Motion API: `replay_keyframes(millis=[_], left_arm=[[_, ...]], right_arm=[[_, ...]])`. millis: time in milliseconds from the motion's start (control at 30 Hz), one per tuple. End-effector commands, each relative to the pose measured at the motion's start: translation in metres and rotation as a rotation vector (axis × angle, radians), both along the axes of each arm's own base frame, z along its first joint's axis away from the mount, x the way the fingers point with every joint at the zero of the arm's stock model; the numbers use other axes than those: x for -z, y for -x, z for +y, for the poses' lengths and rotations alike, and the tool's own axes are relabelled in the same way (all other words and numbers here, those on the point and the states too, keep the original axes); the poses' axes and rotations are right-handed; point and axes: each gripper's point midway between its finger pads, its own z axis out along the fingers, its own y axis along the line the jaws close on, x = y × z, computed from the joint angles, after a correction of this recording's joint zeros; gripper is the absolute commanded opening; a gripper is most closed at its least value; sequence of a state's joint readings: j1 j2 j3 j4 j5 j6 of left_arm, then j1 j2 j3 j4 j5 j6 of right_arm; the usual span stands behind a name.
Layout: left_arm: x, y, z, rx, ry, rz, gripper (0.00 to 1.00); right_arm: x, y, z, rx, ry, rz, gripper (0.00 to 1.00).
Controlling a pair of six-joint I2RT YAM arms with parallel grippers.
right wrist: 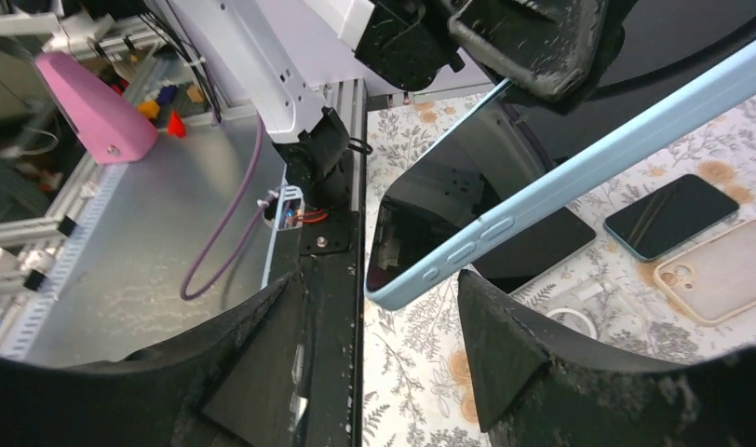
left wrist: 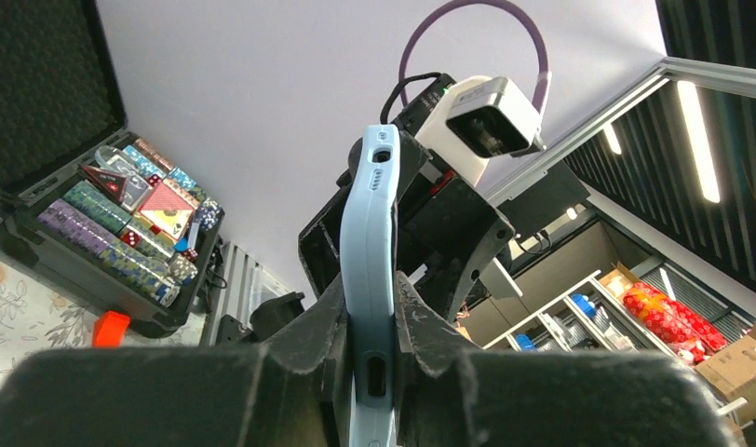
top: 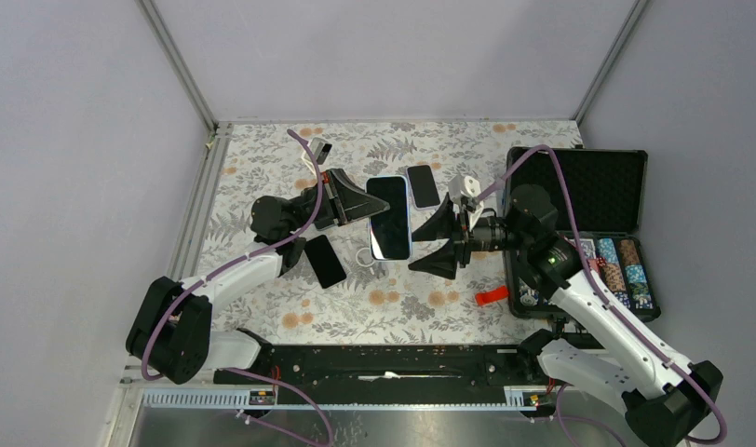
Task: Take the phone out of the phone case
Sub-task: Remove the phone case from the phone.
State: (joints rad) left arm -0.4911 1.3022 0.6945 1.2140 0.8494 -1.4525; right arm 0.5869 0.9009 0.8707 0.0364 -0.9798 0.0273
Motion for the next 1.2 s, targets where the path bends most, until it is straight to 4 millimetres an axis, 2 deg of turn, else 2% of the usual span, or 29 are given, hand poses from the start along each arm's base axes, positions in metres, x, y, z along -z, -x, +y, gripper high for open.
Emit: replay_keyframes(millis=[0, 133, 300, 367, 533, 633, 767, 867, 933, 1100, 1167], left_arm=[[-0.043, 0.007, 0.008, -0.052, 0.084, -0.148, 0.00], [-0.045, 0.008, 0.009, -0.052, 0.089, -0.152, 0.00], [-0.046, 0.010, 0.009, -0.052, 0.085, -0.156, 0.00], [-0.046, 0.010, 0.009, -0.056, 0.080, -0.159, 0.00], [-0.045, 0.009, 0.009, -0.055, 0.078, -0.156, 0.00], [-0.045, 0.009, 0.009, -0.055, 0.079, -0.154, 0.00], [-0.045, 0.008, 0.008, -0.054, 0.078, -0.154, 0.00], [-0.045, 0.007, 0.008, -0.055, 0.077, -0.155, 0.00], [-0.044, 0.007, 0.007, -0.054, 0.076, -0.153, 0.00], [-0.044, 0.008, 0.008, -0.051, 0.079, -0.155, 0.00], [-0.044, 0.009, 0.008, -0.049, 0.081, -0.156, 0.00]], right_arm=[[-0.026, -0.008, 0.010, 0.000, -0.071, 0.063, 0.68], [-0.016, -0.017, 0.014, 0.017, -0.037, 0.094, 0.64], [-0.013, -0.003, 0.014, -0.082, -0.027, 0.089, 0.42], [-0.012, 0.002, 0.014, -0.119, -0.012, 0.096, 0.36], [-0.004, -0.001, 0.013, -0.105, 0.021, 0.097, 0.26], [-0.001, -0.002, 0.013, -0.105, 0.028, 0.094, 0.26], [0.000, -0.002, 0.012, -0.099, 0.027, 0.063, 0.42], [0.003, 0.001, 0.010, -0.108, 0.043, 0.079, 0.43], [0.003, 0.000, 0.011, -0.107, 0.046, 0.083, 0.40], [0.002, -0.005, 0.013, -0.092, 0.042, 0.093, 0.21], [0.004, -0.007, 0.015, -0.086, 0.044, 0.110, 0.19]])
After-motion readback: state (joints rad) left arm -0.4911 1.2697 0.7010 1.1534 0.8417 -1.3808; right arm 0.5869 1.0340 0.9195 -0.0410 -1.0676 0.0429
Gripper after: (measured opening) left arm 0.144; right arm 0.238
